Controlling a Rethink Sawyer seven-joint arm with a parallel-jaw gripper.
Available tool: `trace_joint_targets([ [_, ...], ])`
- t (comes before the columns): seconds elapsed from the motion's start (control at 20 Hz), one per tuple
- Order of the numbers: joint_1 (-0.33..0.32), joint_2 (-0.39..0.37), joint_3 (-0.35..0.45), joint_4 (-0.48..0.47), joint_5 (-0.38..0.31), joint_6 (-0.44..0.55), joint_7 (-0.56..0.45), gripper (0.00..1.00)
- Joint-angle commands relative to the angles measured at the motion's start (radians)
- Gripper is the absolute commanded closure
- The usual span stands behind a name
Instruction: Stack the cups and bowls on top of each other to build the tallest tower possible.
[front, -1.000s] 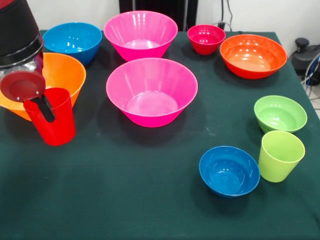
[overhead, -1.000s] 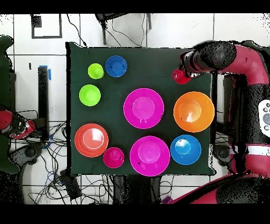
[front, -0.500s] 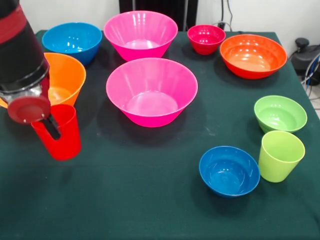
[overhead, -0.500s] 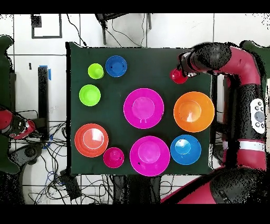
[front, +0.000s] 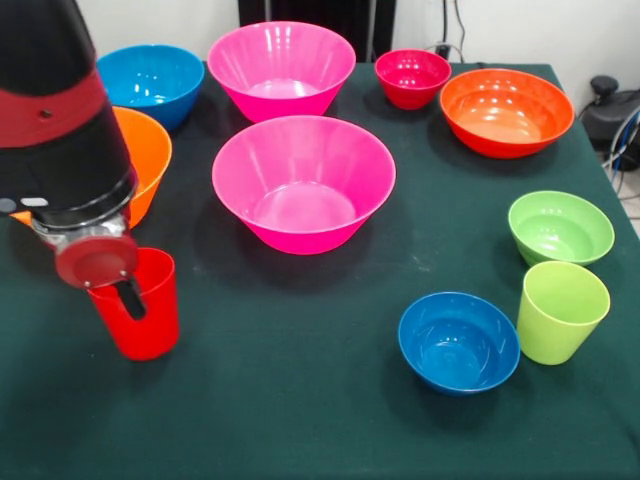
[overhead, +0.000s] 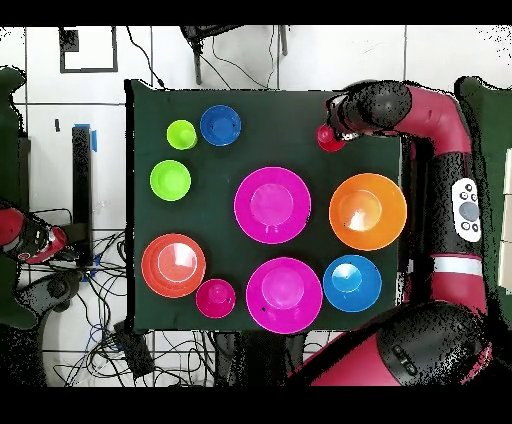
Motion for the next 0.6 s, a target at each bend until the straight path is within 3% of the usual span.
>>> trace_joint_targets([
  [0.05,0.061,-0.018,-0.094,-0.022,-0.073,-0.046,-0.014,1.0],
  [0.6,0.079,-0.067,-0.141,0.025,-0.047,-0.036,0.031,1.0],
])
